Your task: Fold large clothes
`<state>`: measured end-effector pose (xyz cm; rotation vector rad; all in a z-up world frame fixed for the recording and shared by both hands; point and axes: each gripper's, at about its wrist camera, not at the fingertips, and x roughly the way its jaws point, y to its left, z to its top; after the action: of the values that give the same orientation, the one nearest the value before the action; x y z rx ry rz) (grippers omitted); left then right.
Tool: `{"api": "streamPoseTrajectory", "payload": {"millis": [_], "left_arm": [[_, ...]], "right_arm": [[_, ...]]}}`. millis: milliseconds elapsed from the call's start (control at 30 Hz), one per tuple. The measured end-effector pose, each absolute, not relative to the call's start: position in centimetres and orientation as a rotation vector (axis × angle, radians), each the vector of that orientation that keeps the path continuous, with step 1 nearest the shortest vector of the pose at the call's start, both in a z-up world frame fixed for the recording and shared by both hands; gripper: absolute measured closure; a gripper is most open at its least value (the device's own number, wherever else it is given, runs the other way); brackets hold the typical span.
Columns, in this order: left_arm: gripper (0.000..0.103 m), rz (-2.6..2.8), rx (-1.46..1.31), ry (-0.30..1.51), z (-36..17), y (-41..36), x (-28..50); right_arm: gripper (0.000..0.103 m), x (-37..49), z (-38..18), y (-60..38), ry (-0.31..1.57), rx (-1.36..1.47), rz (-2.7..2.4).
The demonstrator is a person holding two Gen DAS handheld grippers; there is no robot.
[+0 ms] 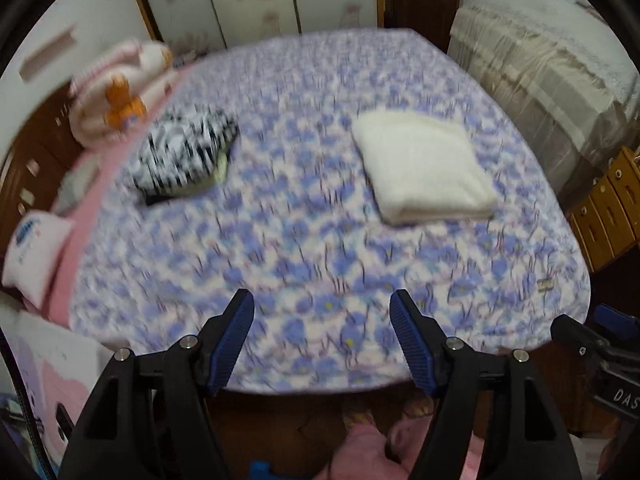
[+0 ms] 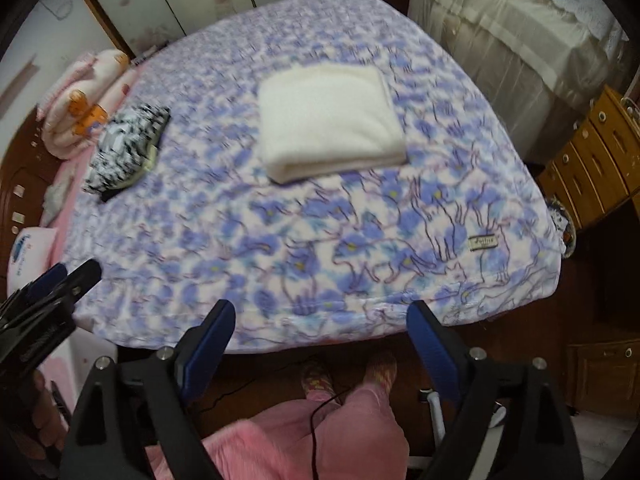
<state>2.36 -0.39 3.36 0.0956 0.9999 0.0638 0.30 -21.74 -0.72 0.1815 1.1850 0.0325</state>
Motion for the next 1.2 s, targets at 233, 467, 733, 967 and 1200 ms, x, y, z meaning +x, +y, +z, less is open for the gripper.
{"api": "streamPoseTrajectory", "payload": {"millis": [233, 467, 733, 967, 1200], "left_arm": [[0.022, 0.084, 0.031, 0.961, 6.2, -0.4, 1.6], [0.022, 0.171, -0.026, 0.972, 5.4, -0.2, 0.5], [0.022, 0.113, -0.004, 1.019, 3.4, -2.7, -0.8], [0.009, 0.096, -0.044, 1.039, 2.8, -3.1, -1.5], [0.001, 0.090, -0.067, 1.021, 3.0, -3.5, -2.1]], "right_arm": [[0.014, -0.3, 2.7, -20.4, 1.046, 0.091, 0.042], [0.004, -0.4, 2.7, -20.3, 1.046, 0.023, 0.070], [0.004, -1.8, 2.6, -20.2, 1.041, -0.001, 0.101], [0.001, -2.6, 3.1, -21.0, 1.010, 0.009, 0.112], [0.000, -2.8, 3.4, -21.5, 1.018, 0.003, 0.115]]}}
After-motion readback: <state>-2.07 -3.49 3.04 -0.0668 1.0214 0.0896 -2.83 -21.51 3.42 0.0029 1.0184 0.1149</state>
